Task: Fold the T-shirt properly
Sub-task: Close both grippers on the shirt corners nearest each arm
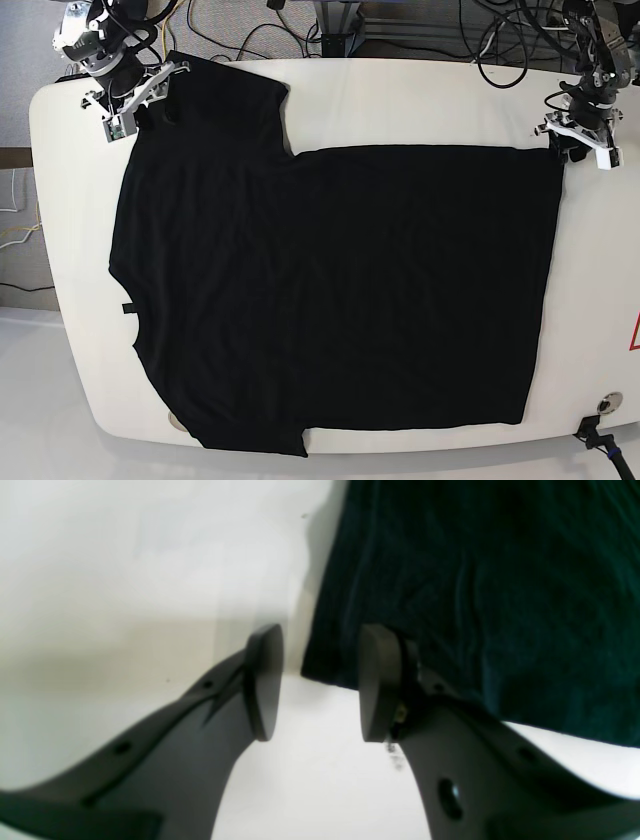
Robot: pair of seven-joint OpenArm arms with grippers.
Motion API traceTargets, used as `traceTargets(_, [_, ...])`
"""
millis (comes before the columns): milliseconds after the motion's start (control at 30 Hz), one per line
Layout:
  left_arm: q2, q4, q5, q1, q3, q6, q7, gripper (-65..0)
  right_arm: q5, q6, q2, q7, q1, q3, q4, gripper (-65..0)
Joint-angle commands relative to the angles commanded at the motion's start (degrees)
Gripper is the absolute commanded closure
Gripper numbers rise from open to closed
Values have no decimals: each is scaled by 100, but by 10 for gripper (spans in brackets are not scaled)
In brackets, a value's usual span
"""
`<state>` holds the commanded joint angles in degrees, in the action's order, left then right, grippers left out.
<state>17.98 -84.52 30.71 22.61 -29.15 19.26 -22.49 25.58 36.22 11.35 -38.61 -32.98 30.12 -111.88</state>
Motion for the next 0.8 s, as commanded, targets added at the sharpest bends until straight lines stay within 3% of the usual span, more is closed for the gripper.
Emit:
traceTargets(100, [-9, -5, 21, -2, 11, 18, 26, -217, -11, 4, -1, -6, -3, 2, 21, -271])
traceTargets(133, [-18, 19, 42, -26, 2, 19, -58, -162, -5, 7, -5, -16, 1, -5, 11, -271])
traceTargets(167, [-28, 21, 25, -34, -54, 36, -354, -46, -4, 9, -15, -17, 6, 11, 47, -272])
traceTargets(200, [-93, 48, 104, -57, 34, 38, -157, -226, -36, 55, 24, -53, 16, 8, 20, -273])
traceTargets(400, [-197, 195, 847, -179, 32, 119, -344, -230, -34, 63, 32, -82, 23, -3, 33, -270])
traceTargets(533, [-226, 208, 1060, -177, 44, 223, -448, -217, -38, 85, 35, -84, 11, -2, 19, -271])
traceTargets(600, [-213, 203, 1057, -182, 51, 242, -406, -160, -41, 80, 35, -74, 4, -2, 30, -271])
traceTargets(667, [-209, 188, 1047, -176, 54, 243, -384, -29, -44, 83, 32, -71, 11, -6, 32, -271])
traceTargets(700, [-212, 181, 1032, -185, 59, 245, -381, 0, -41, 85, 29, -71, 9, -1, 35, -272])
traceTargets(800, [-206, 162, 974, -193, 74, 232, -435, 0, -31, 109, 45, -70, -2, 3, 27, -271])
